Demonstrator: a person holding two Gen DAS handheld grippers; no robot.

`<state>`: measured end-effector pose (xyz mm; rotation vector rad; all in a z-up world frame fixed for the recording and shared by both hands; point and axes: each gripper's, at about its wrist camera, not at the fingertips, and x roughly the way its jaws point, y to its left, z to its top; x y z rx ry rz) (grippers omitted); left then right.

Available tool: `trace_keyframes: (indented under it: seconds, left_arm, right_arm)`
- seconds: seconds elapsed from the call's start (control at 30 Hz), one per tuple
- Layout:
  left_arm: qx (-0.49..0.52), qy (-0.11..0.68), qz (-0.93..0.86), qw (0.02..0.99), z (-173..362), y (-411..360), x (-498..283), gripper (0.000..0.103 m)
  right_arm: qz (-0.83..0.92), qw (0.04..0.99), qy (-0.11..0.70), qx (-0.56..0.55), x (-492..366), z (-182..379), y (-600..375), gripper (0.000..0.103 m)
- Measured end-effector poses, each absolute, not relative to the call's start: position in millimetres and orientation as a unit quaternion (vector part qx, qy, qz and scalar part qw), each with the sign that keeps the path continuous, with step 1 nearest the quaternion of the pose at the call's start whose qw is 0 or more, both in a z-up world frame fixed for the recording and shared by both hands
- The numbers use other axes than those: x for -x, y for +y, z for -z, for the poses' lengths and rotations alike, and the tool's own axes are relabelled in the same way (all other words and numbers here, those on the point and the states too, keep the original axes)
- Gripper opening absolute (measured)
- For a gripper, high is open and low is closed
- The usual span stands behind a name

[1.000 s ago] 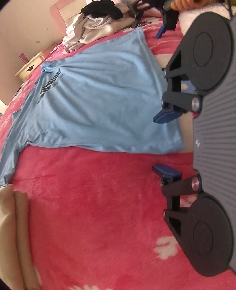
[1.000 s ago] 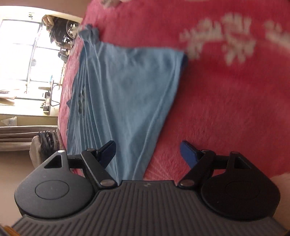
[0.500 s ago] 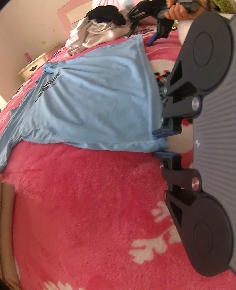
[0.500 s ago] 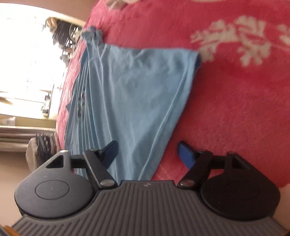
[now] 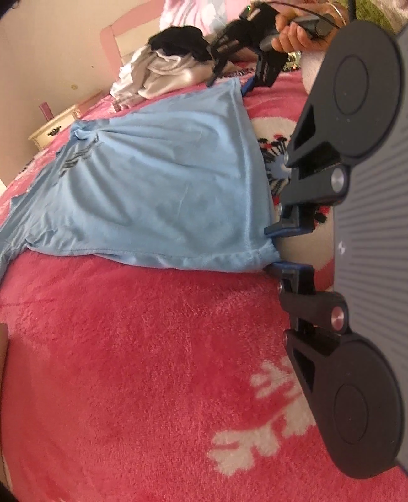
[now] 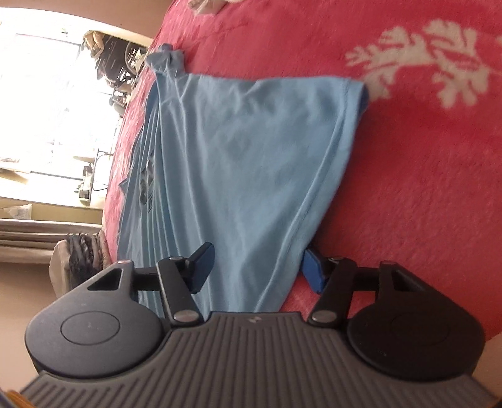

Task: Fold clothes
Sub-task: 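Grasp the hem with the right gripper while the left gripper holds the hem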

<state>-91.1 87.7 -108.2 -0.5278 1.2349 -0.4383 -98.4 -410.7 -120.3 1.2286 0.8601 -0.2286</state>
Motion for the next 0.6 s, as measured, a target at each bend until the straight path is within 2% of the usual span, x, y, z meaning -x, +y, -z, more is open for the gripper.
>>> trace_keyframes:
  seconds: [0.17,0.37,0.6]
  left_arm:
    - [0.258,0.572,0.195,0.754,113,87,85,0.016]
    - [0.268,0.573,0.180,0.753,116,86,84,0.016]
    - [0.256,0.578,0.168,0.756,114,85,83,0.010]
  right_arm:
    - [0.103,0.718,0.393,-0.565,95,124,-407,0.048]
    - [0.098,0.699,0.351,-0.615,99,139,-413,0.048]
    - [0.075,0.717,0.366,-0.589,92,133,-404,0.048]
